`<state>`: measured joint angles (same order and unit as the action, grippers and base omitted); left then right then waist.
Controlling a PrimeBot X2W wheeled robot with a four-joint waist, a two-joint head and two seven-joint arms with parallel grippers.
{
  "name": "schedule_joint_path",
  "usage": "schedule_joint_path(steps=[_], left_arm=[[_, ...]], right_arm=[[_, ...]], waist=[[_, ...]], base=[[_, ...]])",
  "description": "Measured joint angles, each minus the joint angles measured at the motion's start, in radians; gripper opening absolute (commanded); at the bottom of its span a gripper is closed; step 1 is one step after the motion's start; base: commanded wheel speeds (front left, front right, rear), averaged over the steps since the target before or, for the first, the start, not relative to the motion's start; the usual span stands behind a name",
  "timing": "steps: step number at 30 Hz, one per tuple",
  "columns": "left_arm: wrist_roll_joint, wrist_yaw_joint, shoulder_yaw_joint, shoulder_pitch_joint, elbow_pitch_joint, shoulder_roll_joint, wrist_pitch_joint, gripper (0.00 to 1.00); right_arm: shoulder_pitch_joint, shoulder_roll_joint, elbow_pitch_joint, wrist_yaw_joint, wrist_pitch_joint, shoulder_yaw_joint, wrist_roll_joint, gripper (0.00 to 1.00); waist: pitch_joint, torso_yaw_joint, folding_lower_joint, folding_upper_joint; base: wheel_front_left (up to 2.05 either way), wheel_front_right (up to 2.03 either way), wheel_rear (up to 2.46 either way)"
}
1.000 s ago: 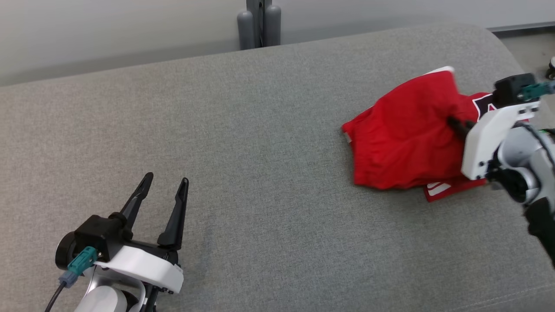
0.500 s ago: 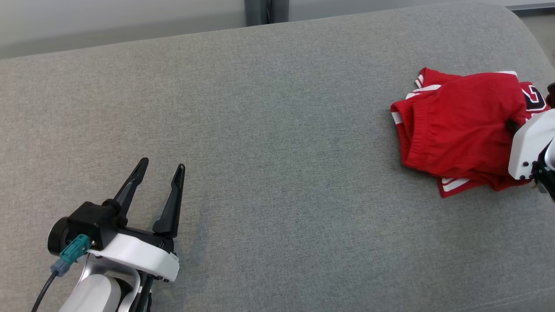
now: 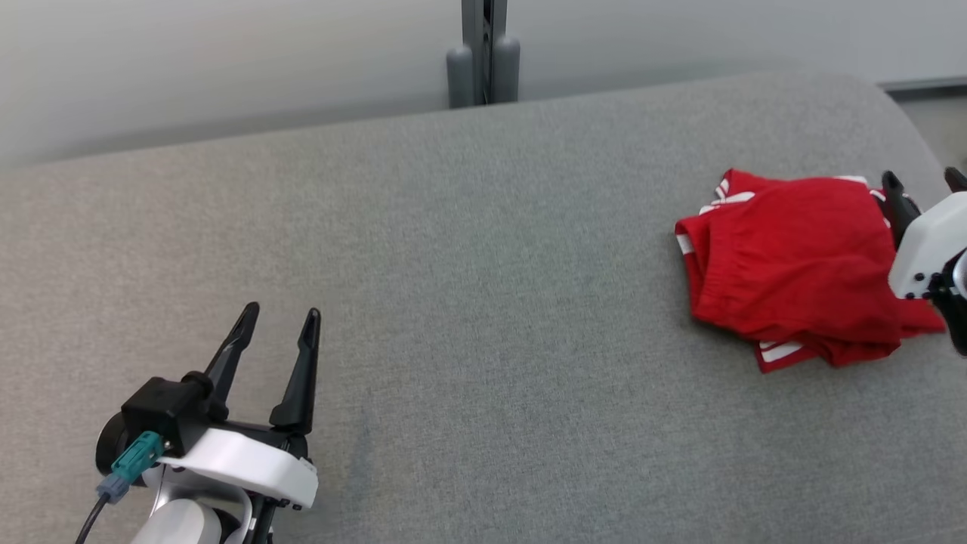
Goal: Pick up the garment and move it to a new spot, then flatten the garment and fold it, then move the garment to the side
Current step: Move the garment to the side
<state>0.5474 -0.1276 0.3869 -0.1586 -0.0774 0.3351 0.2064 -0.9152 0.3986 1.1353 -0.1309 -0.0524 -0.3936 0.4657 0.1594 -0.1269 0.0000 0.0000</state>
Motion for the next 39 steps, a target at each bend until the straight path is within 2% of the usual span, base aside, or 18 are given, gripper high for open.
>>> schedule_joint_path(steps=[4,11,16,21,27,39], left_arm=[[0.008,-0.016,-0.019,0.015,-0.004,0.001,0.01,1.0],[0.019,-0.049,-0.05,0.07,0.004,0.022,0.014,1.0],[0.031,-0.068,-0.063,0.106,0.012,0.017,0.02,1.0],[0.046,-0.076,-0.077,0.129,0.01,0.005,0.031,1.0],[0.044,-0.058,-0.079,0.144,-0.021,-0.001,0.042,1.0],[0.015,-0.032,-0.112,0.167,-0.083,-0.033,0.054,1.0]], right_arm=[[0.064,-0.014,-0.106,0.0,-0.044,0.003,0.03,1.0],[0.279,-0.006,-0.425,0.0,-0.091,0.014,0.063,1.0],[0.501,-0.01,-0.671,0.0,-0.089,0.107,0.05,1.0],[0.707,-0.1,-0.882,0.0,-0.091,0.235,-0.011,1.0],[0.878,-0.206,-1.036,0.0,-0.092,0.306,-0.107,1.0],[0.983,-0.288,-1.148,0.0,-0.104,0.349,-0.189,1.0]], waist=[[-0.054,0.01,0.0,0.0],[-0.128,0.045,0.0,0.0],[-0.166,0.077,0.0,0.0],[-0.178,0.113,0.0,0.0],[-0.184,0.147,0.0,0.0],[-0.198,0.16,0.0,0.0]], base=[[0.0,0.0,0.0],[0.0,0.0,0.0],[0.0,0.0,0.0],[0.0,0.0,0.0],[0.0,0.0,0.0],[0.0,0.0,0.0]])
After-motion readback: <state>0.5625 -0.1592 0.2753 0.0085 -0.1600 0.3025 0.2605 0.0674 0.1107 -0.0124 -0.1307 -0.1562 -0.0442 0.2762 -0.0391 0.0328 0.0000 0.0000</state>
